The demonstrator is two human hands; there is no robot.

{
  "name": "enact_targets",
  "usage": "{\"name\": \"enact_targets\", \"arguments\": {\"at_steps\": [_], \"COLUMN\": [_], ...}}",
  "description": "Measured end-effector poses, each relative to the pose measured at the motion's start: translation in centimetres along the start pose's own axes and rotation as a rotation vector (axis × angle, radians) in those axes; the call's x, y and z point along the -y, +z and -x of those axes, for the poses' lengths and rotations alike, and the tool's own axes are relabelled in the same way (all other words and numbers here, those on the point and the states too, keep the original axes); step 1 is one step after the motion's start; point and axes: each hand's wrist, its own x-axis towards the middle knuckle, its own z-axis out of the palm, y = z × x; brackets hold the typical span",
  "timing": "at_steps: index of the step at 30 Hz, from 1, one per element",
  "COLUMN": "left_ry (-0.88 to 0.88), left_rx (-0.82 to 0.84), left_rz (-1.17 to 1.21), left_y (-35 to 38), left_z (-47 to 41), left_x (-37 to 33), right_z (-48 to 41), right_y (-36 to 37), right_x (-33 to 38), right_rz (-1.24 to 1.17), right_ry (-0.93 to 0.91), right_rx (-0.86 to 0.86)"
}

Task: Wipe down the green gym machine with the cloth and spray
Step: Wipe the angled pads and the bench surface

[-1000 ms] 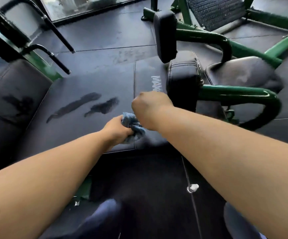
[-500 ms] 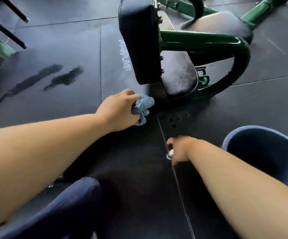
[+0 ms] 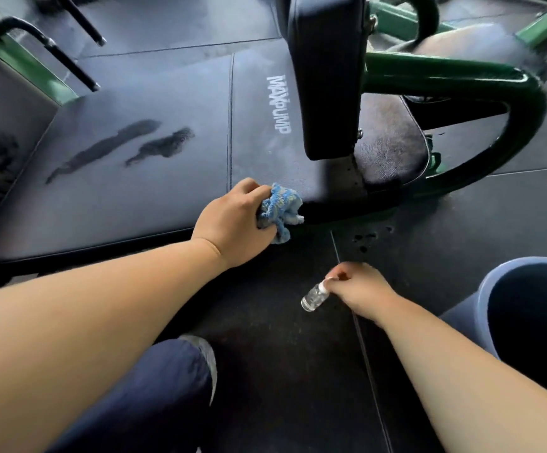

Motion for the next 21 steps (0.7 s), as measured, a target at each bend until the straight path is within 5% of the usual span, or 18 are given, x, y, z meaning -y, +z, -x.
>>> {"name": "enact_targets", "arguments": {"at_steps": [3,6,15,21], "left_ry": [-0.072,-0.109,-0.130,-0.137], "left_rx": [0.031,0.085,0.211,0.245], "left_rz": [-0.006,-0.006,-0.081,0.056], "left_y": [-2.8,-6.8,-13.6,-13.4], "left_z": [-0.2,0.0,1.6,-0.4], "left_x": [-0.1,-0.1,5.6,13.8], "right_z": [1.8,4.0,6.8,3.2], "right_y": [-0.9,-1.9,-4.1,-0.1], "right_x": [3.0,7.1,20.1,25.9], "right_rz": [-0.502,-0.717,-0.873,-0.785], "right_ry": [-0.014,-0.072,-0.271,-0.130], "right_rx": [0.037,0.165,0.069,0.014]}}
